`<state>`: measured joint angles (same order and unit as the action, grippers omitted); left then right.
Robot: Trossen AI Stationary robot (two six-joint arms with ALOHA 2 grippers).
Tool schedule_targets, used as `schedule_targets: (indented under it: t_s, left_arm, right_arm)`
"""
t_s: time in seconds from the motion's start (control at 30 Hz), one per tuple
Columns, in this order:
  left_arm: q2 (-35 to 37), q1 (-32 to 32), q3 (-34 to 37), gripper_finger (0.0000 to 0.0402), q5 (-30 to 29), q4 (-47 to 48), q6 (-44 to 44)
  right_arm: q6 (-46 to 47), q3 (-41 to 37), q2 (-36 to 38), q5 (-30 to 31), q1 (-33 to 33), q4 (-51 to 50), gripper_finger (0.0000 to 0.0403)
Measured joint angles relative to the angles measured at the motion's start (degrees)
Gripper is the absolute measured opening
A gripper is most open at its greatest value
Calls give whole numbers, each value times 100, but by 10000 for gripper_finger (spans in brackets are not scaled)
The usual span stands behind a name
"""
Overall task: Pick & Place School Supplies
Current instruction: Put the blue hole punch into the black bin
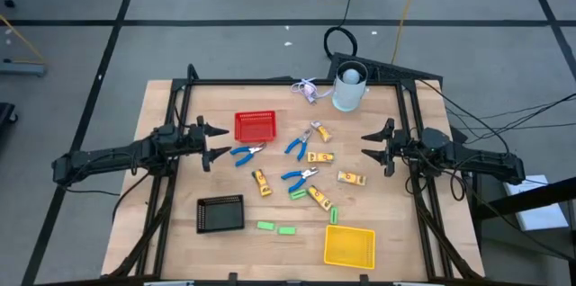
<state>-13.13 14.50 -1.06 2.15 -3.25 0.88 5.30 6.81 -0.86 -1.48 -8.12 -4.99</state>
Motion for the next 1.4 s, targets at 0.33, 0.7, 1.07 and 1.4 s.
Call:
schedule_targets:
  t_s: [0.33, 0.7, 1.07, 1.4]
  left_arm:
    - [0, -2, 0, 285, 0, 1, 9]
    - [0, -2, 0, 285, 4, 28, 34]
    - [2, -2, 0, 285, 92, -135, 37]
    - [0, -2, 0, 285, 341, 63, -41]
  right_arm:
    - [1, 0, 0, -2, 0, -2, 201]
    - [3, -2, 0, -4, -1, -26, 201]
    - [210, -283, -252, 107, -2, 227, 201]
    - [298, -404, -1061, 105, -2, 637, 201]
